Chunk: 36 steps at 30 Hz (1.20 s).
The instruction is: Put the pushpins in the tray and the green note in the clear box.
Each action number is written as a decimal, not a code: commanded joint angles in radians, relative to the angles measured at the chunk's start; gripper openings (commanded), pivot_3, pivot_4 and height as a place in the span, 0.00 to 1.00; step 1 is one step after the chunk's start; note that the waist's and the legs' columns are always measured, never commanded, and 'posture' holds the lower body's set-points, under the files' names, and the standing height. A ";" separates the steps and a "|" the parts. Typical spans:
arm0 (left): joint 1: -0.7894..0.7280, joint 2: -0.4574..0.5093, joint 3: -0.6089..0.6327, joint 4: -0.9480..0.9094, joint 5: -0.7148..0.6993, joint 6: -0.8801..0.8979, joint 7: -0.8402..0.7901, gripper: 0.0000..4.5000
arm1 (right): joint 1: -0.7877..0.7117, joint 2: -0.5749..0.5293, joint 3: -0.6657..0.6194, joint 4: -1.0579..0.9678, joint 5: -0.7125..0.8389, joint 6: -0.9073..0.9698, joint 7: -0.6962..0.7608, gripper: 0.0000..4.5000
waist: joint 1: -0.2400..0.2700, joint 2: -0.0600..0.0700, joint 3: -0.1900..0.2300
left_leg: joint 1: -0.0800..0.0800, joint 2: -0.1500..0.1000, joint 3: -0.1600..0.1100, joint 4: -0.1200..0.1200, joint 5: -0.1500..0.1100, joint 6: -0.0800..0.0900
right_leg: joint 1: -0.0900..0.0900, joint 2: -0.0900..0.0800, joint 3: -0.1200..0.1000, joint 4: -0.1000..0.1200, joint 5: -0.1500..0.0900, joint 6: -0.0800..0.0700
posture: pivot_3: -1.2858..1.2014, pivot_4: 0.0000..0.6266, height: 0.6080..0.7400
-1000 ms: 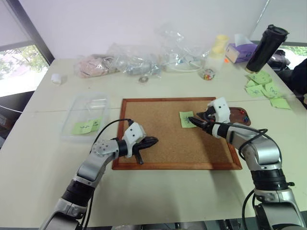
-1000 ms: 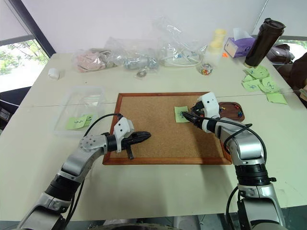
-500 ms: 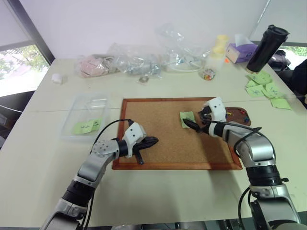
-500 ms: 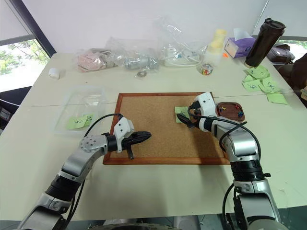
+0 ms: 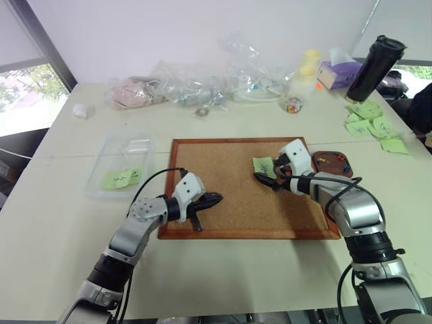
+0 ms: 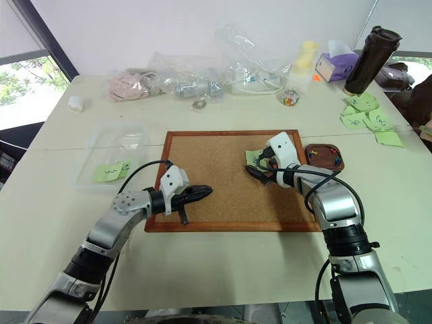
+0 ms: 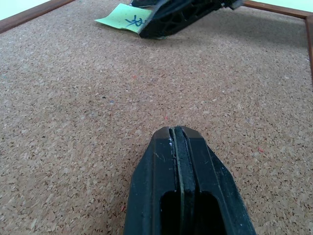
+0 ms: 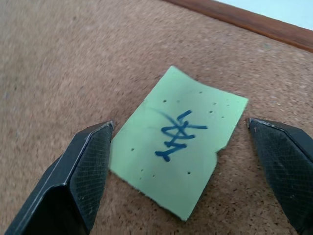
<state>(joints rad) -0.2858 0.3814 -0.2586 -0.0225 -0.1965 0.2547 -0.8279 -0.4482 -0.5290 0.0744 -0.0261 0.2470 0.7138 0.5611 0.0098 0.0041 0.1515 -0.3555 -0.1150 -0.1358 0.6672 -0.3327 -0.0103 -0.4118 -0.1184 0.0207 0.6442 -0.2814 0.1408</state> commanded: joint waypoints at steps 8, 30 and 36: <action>0.020 0.011 -0.001 0.027 0.018 0.027 0.009 0.00 | 0.020 0.002 0.057 0.003 -0.057 -0.034 0.039 0.01 | 0.000 -0.002 -0.001 | 0.001 0.000 0.000 0.000 0.000 0.000 | 0.001 0.000 0.000 0.000 0.000 0.000 | 0.52 0.24 1.00; -0.243 0.086 0.115 0.075 -0.120 0.104 -0.151 0.00 | 0.094 -0.038 0.068 -0.164 -0.104 -0.236 0.111 0.01 | -0.001 -0.003 0.000 | -0.007 -0.001 0.000 0.000 0.001 -0.001 | -0.008 0.000 -0.001 0.001 0.000 0.000 | 0.52 0.24 1.00; -0.337 0.078 0.057 0.143 -0.089 0.022 -0.289 0.00 | 0.089 -0.044 0.092 -0.194 -0.125 -0.254 0.134 0.01 | -0.006 -0.003 0.000 | -0.016 -0.001 -0.001 0.002 0.001 -0.002 | -0.016 0.000 -0.002 0.002 0.000 0.000 | 0.52 0.24 1.00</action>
<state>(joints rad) -0.5883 0.4549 -0.1901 0.1210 -0.2926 0.3204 -1.0781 -0.3482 -0.5665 0.1612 -0.1657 0.1288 0.4763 0.6870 0.0038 0.0009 0.1517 -0.3718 -0.1162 -0.1367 0.6697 -0.3316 -0.0121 -0.4278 -0.1182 0.0184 0.6464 -0.2813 0.1409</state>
